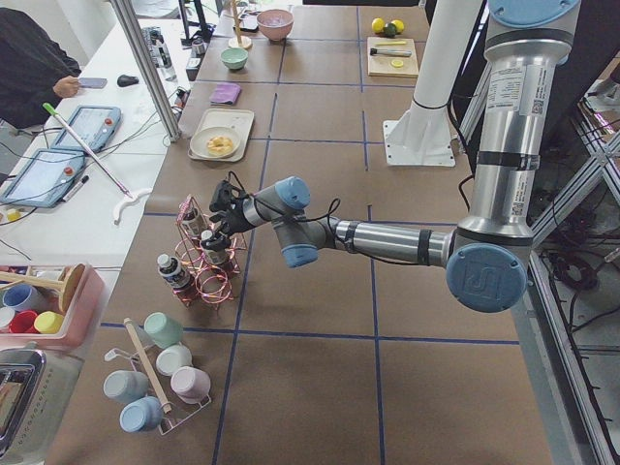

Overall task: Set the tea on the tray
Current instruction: 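Reach the left gripper down into the copper rack toward a tea bottle, then close the left gripper on the dark tea bottle and lift it out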

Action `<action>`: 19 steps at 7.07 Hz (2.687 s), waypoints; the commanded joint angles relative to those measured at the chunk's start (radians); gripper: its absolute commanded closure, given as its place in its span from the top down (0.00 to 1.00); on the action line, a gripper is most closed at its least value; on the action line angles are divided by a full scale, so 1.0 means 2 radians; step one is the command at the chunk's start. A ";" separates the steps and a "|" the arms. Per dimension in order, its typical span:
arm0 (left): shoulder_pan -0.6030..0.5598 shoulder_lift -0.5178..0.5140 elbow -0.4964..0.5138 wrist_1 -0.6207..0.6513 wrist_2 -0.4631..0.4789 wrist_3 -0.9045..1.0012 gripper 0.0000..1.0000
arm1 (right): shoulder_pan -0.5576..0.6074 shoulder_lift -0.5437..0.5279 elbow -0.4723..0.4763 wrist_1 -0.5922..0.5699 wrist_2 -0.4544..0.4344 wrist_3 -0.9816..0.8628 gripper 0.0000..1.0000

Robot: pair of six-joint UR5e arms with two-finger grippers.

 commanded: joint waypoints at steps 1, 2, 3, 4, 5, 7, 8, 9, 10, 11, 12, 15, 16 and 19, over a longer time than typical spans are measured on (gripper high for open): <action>0.001 -0.005 0.007 0.000 0.001 0.001 0.79 | 0.000 0.000 0.000 0.000 0.000 -0.001 1.00; 0.001 -0.010 0.014 0.000 0.001 0.003 0.77 | 0.000 0.000 0.000 0.000 0.000 0.000 1.00; 0.001 -0.010 0.015 0.000 0.001 0.004 0.76 | 0.000 0.000 0.001 0.000 0.000 0.000 1.00; 0.001 -0.010 0.016 0.000 0.001 0.005 0.76 | 0.000 0.000 0.000 0.000 0.000 0.000 1.00; 0.001 -0.010 0.015 0.000 0.000 0.005 0.74 | 0.000 0.000 0.000 0.000 0.000 0.000 1.00; 0.000 -0.008 0.014 -0.004 -0.001 0.007 0.69 | 0.000 0.000 0.001 0.000 0.000 0.000 1.00; -0.001 -0.008 0.011 -0.004 -0.002 0.007 0.57 | 0.000 0.000 0.000 0.000 0.000 0.000 1.00; -0.001 -0.005 0.008 -0.004 -0.002 0.007 0.41 | 0.000 0.000 0.001 0.000 0.000 0.000 1.00; -0.002 -0.004 0.008 -0.004 -0.002 0.007 0.26 | 0.000 -0.001 0.002 0.000 0.000 0.000 1.00; -0.002 -0.004 0.008 -0.004 -0.002 0.007 0.12 | 0.000 -0.001 0.002 0.000 0.000 0.000 1.00; -0.004 -0.005 0.004 -0.003 -0.004 0.007 0.02 | 0.000 -0.001 0.003 0.000 0.000 0.001 1.00; -0.051 0.000 -0.028 0.005 -0.058 0.008 0.00 | 0.000 -0.003 0.002 -0.001 0.000 0.000 1.00; -0.056 0.001 -0.029 0.004 -0.059 0.008 0.00 | 0.000 -0.003 0.002 0.000 0.000 0.000 1.00; -0.082 0.022 -0.073 0.021 -0.083 0.009 0.00 | 0.000 -0.005 0.002 -0.001 0.000 0.000 1.00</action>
